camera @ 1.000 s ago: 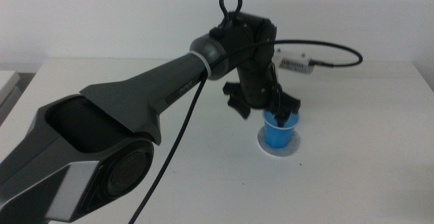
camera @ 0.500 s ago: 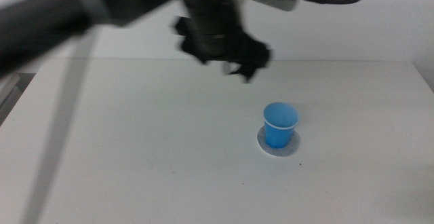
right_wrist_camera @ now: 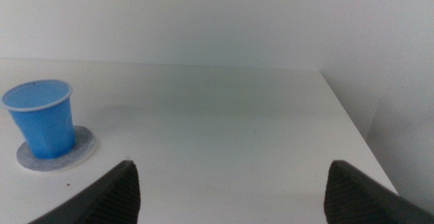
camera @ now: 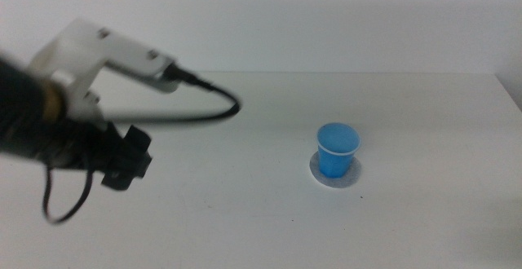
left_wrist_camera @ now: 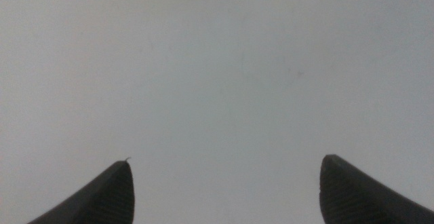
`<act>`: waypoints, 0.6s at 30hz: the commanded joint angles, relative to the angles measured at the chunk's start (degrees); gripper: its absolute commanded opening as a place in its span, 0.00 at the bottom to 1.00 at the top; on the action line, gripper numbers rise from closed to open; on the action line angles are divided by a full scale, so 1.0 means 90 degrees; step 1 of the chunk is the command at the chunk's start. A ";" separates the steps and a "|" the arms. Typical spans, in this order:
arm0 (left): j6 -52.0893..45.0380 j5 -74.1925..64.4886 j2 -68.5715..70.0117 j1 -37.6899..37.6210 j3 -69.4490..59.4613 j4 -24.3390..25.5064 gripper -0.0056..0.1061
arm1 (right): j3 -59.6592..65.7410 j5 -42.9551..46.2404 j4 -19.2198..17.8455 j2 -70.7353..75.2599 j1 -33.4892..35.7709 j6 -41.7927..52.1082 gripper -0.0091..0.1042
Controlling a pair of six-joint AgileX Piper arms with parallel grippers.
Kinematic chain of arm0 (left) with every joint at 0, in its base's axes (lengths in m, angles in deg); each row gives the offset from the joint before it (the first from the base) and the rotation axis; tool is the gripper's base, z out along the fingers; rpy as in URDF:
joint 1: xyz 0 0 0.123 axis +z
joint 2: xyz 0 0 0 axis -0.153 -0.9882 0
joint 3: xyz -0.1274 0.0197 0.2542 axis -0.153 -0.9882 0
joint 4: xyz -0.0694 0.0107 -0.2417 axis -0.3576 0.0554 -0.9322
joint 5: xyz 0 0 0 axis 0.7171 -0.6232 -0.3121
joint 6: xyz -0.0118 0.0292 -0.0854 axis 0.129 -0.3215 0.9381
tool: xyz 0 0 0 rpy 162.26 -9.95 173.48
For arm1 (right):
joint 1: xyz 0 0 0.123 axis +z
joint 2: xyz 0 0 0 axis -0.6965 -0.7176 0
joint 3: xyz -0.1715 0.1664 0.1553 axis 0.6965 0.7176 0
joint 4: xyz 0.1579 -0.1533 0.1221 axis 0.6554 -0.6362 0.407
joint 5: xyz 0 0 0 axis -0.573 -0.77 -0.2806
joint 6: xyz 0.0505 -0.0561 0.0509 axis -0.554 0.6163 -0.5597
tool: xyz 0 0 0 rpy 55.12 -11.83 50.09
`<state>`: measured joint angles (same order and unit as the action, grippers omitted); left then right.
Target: Place an empty cup on a cup mat.
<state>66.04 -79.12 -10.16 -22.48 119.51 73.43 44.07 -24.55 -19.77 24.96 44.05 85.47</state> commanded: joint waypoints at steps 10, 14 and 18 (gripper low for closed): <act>-0.1535 0.3965 0.3273 0.2440 -0.3699 -0.2241 0.89 | 0.0021 0.0032 -0.0038 0.0031 0.0008 0.0026 0.90; -0.1947 0.4293 0.4458 0.3051 -0.4572 -0.2553 0.89 | 0.0021 0.0032 -0.0038 0.0031 0.0008 0.0026 0.90; -0.2015 0.5008 0.5438 0.3226 -0.5345 -0.2553 0.89 | 0.0021 0.0032 -0.0038 0.0031 0.0008 0.0026 0.90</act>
<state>48.40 -37.37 36.09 6.10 73.56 51.34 44.07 -24.55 -19.77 24.96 44.05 85.47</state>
